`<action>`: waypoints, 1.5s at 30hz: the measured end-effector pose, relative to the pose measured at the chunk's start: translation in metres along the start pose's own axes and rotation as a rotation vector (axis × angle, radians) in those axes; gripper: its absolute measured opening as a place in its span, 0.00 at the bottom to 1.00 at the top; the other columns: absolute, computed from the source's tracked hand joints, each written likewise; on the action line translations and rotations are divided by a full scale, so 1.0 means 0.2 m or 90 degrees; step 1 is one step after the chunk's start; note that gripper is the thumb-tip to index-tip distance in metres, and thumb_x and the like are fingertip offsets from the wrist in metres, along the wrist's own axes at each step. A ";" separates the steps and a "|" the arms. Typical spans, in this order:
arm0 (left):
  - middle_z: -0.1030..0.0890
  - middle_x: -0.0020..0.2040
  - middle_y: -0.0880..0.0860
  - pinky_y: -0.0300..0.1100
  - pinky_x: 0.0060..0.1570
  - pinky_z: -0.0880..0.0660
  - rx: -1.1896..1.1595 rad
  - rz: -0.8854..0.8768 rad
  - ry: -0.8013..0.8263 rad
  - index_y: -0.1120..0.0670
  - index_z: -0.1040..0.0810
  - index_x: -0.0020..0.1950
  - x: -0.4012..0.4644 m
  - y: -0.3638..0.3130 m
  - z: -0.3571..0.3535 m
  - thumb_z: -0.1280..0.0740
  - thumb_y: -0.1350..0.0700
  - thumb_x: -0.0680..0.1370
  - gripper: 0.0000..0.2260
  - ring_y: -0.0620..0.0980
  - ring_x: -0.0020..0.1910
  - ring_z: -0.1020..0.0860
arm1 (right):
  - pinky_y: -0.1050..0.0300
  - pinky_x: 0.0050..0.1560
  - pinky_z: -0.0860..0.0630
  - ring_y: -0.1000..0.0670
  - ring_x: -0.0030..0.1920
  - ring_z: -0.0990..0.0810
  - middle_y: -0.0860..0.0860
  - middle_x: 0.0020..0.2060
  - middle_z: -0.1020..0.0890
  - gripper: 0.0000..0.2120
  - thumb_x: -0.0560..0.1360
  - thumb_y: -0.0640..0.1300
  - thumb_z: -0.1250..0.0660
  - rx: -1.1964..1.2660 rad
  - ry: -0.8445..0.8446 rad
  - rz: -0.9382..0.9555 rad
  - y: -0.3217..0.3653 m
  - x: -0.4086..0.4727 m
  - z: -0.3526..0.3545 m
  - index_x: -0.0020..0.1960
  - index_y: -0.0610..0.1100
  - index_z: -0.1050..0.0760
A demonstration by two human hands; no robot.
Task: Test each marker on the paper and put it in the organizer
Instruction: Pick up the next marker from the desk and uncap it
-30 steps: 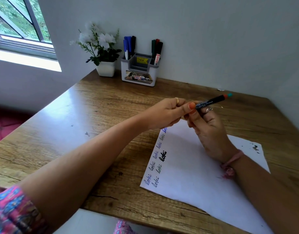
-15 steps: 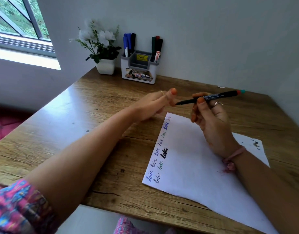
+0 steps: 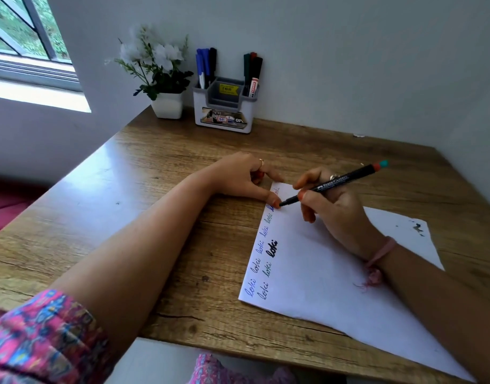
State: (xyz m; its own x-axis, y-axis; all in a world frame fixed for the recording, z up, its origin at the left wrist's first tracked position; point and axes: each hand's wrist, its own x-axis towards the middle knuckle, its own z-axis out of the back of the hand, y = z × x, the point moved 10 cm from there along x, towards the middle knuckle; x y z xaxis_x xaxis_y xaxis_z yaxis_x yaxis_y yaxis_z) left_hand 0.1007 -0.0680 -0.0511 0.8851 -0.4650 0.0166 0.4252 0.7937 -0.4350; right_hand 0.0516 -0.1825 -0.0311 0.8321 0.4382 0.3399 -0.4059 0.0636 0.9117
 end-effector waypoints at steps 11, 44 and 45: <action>0.30 0.36 0.44 0.38 0.36 0.37 -0.001 -0.001 -0.008 0.42 0.24 0.60 0.00 0.01 0.01 0.30 0.40 0.70 0.20 0.42 0.36 0.32 | 0.63 0.34 0.23 0.55 0.31 0.19 0.52 0.33 0.16 0.07 0.68 0.31 0.36 0.009 0.227 -0.069 0.03 0.05 -0.14 0.43 0.40 0.25; 0.31 0.30 0.43 0.36 0.33 0.37 -0.128 0.022 -0.017 0.45 0.22 0.53 0.00 0.05 0.01 0.26 0.43 0.67 0.17 0.35 0.26 0.32 | 0.73 0.33 0.31 0.61 0.31 0.24 0.52 0.30 0.24 0.04 0.66 0.35 0.35 -0.114 0.264 -0.028 -0.04 0.01 -0.20 0.38 0.41 0.24; 0.31 0.29 0.43 0.36 0.33 0.37 -0.128 0.022 -0.016 0.44 0.22 0.53 0.00 0.05 0.01 0.26 0.43 0.67 0.17 0.35 0.26 0.32 | 0.72 0.33 0.31 0.61 0.31 0.24 0.51 0.30 0.24 0.05 0.66 0.34 0.36 -0.122 0.264 -0.022 -0.04 0.01 -0.20 0.38 0.42 0.24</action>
State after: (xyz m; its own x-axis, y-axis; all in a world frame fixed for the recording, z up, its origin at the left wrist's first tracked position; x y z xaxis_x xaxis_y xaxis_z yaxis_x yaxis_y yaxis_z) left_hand 0.1046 -0.0591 -0.0532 0.9041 -0.4269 0.0199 0.3503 0.7135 -0.6068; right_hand 0.0419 -0.1463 -0.0468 0.6406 0.7524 0.1537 -0.4764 0.2324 0.8480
